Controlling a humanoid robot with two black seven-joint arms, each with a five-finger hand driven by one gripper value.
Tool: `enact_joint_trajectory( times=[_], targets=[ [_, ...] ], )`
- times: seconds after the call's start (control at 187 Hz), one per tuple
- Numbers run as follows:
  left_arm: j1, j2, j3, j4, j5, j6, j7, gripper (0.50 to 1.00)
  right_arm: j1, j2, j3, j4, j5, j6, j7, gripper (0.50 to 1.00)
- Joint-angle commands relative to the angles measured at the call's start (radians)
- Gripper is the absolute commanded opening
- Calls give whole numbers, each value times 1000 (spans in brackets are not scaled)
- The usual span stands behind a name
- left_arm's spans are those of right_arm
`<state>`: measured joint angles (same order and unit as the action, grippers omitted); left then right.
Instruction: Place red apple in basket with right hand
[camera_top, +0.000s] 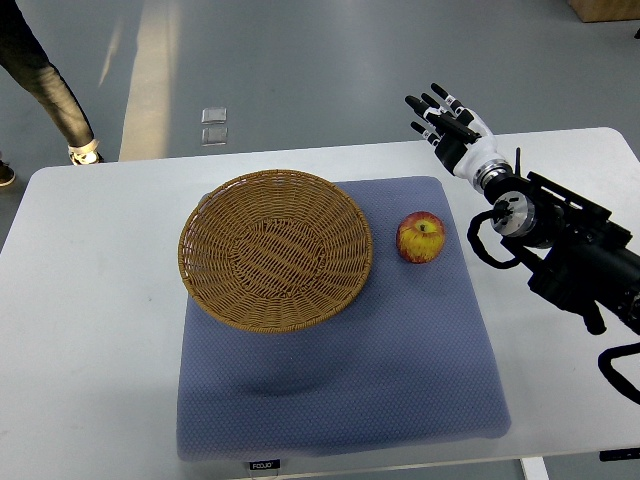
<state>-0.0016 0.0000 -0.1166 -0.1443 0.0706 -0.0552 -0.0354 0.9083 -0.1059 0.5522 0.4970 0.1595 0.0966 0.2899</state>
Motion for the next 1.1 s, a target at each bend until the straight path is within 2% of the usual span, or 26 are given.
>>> enact_joint_trajectory(
  times=[0.0, 1.096],
  targets=[
    [0, 0, 0, 0, 0, 0, 0, 1000, 0, -1, 0, 0, 0, 0, 0, 924],
    [-3, 0, 0, 2, 0, 11, 3, 1000, -2, 6, -3, -3, -11, 0, 0, 924]
  ],
)
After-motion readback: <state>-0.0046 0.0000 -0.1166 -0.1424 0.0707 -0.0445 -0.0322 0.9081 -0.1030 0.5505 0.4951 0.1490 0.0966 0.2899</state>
